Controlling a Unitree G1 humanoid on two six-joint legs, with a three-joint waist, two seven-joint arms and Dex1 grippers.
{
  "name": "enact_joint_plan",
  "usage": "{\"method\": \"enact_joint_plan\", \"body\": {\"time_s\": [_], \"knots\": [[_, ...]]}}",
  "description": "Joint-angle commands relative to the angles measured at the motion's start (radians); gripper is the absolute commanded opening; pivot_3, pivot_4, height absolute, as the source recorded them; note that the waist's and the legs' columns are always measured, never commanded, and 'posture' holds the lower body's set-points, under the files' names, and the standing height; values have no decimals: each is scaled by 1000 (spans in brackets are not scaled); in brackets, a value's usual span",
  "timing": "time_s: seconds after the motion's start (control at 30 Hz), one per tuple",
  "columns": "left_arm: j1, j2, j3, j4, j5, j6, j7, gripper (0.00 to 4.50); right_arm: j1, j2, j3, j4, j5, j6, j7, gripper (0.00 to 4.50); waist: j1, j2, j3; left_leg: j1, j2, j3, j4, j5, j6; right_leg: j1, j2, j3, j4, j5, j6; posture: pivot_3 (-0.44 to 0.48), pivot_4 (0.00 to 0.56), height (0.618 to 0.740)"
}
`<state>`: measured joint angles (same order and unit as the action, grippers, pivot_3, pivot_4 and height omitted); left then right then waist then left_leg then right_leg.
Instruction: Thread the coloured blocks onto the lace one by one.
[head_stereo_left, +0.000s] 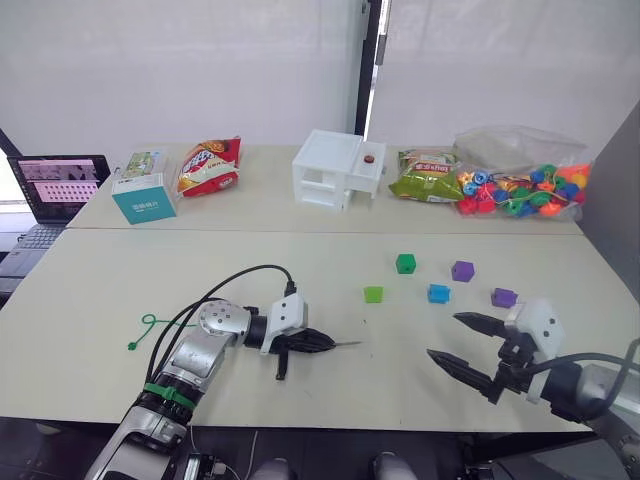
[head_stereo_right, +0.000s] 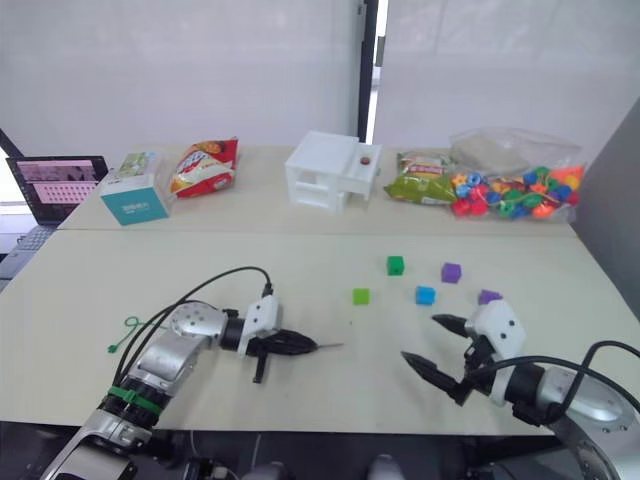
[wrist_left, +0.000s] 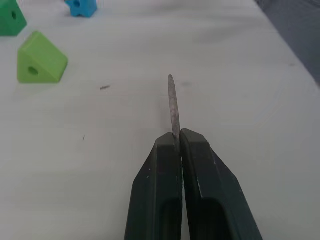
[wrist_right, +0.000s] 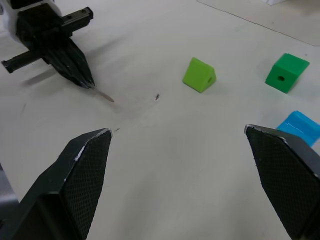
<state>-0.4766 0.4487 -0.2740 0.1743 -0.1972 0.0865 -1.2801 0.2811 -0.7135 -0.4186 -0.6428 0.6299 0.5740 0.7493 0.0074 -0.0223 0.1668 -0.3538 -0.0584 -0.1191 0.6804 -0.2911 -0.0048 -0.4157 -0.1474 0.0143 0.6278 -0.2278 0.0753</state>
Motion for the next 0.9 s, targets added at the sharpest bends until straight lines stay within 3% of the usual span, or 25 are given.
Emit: {"method": "enact_joint_plan", "body": {"time_s": [0.03,0.2,0.43,0.7,0.9], "knots": [[-11,3,17,-68,-50,31,-18,41,58,68,-91,-36,-26,-80,-59,4500,1,0,0,0,0,0,0,0,0,0,0,0,0,0,0,0,150,740],[-28,1,20,-118,-99,87,-37,41,167,303,-174,-4,-147,-269,-226,4500,3,0,0,0,0,0,-1,0,0,-2,0,0,1,0,0,0,150,740],[-46,9,10,-129,-102,104,-52,41,260,444,-133,31,-260,-438,-284,4500,-14,3,-2,1,1,3,-2,0,0,-3,1,3,2,0,-1,0,150,740],[-31,33,15,-152,-93,102,-45,41,226,439,-79,62,-285,-411,-332,4500,-22,4,-2,1,1,3,-2,0,0,-3,1,4,2,0,-1,0,150,740],[21,58,22,-211,-76,81,-5,41,-36,314,-9,223,-368,-279,-412,4500,-25,3,-2,1,1,7,-2,0,0,-4,1,7,1,1,-2,0,150,740]]}}
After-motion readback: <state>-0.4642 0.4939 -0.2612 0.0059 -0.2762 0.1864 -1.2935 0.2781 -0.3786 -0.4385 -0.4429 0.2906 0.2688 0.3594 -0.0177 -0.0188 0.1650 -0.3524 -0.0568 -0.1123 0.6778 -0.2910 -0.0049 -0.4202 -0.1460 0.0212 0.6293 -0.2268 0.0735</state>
